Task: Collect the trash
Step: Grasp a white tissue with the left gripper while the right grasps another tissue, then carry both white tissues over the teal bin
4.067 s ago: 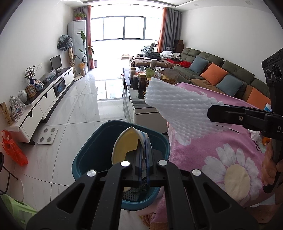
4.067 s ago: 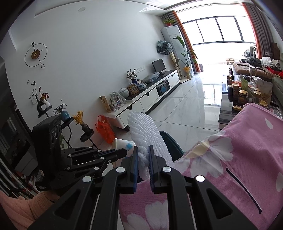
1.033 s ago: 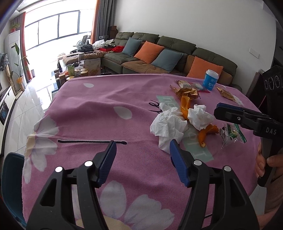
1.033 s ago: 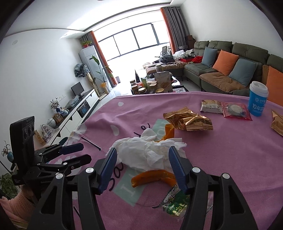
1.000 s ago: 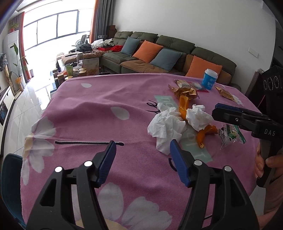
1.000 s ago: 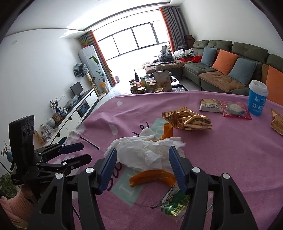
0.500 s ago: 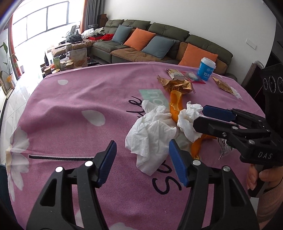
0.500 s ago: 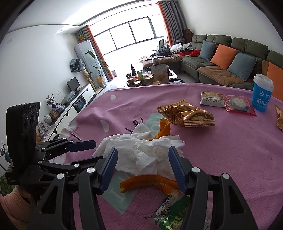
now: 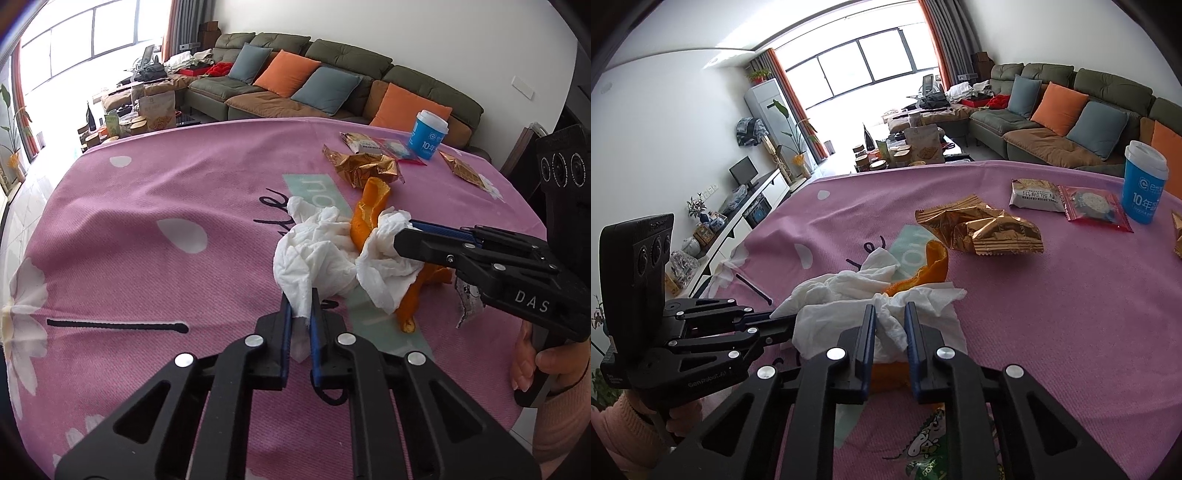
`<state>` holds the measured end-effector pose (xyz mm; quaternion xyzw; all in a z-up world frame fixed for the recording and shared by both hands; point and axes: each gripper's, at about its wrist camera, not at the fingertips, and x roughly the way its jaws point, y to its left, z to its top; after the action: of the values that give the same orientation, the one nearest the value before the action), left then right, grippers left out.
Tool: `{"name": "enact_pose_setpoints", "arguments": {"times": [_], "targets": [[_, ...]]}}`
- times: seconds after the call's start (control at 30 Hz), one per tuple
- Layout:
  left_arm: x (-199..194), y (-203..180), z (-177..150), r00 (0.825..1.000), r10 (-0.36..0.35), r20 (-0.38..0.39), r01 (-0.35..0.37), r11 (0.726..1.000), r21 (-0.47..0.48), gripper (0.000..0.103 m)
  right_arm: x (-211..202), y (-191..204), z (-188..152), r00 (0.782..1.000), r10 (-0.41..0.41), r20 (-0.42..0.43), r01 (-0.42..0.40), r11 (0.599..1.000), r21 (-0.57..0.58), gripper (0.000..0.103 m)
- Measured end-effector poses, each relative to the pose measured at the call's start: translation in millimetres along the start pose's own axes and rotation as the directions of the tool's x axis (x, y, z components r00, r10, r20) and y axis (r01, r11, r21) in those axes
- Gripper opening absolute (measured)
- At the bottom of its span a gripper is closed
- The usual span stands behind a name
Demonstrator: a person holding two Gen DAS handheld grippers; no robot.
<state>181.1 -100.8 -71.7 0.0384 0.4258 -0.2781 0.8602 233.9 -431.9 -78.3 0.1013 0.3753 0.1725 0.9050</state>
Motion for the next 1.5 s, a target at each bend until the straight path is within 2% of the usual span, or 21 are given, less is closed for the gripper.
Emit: {"name": "enact_pose_setpoints", "arguments": {"times": [0.27, 0.63, 1.03, 1.5], "targets": [[-17.9, 1.9, -6.2, 0.999, -0.005, 0.037, 0.005, 1.0, -0.017, 0.006, -12.5, -2.9, 1.3, 0.999, 0.027, 0.042, -0.028, 0.999, 0.016, 0.009], [-59.0, 21.6, -22.1, 0.994, 0.028, 0.107, -0.02, 0.997, -0.069, 0.005, -30.7, 2.4, 6.5, 0.994, 0.062, 0.094, -0.063, 0.998, 0.012, 0.009], [-116.3, 49.5, -45.6, 0.979, 0.087, 0.184, -0.065, 0.99, -0.123, 0.005, -35.7, 24.4, 12.6, 0.985, 0.126, 0.119, -0.124, 0.992, -0.02, 0.009], [-159.0, 81.6, -70.6, 0.961, 0.168, 0.218, -0.126, 0.972, -0.197, 0.005, -25.2, 69.8, 17.3, 0.971, 0.217, 0.098, -0.209, 0.974, -0.085, 0.009]]}}
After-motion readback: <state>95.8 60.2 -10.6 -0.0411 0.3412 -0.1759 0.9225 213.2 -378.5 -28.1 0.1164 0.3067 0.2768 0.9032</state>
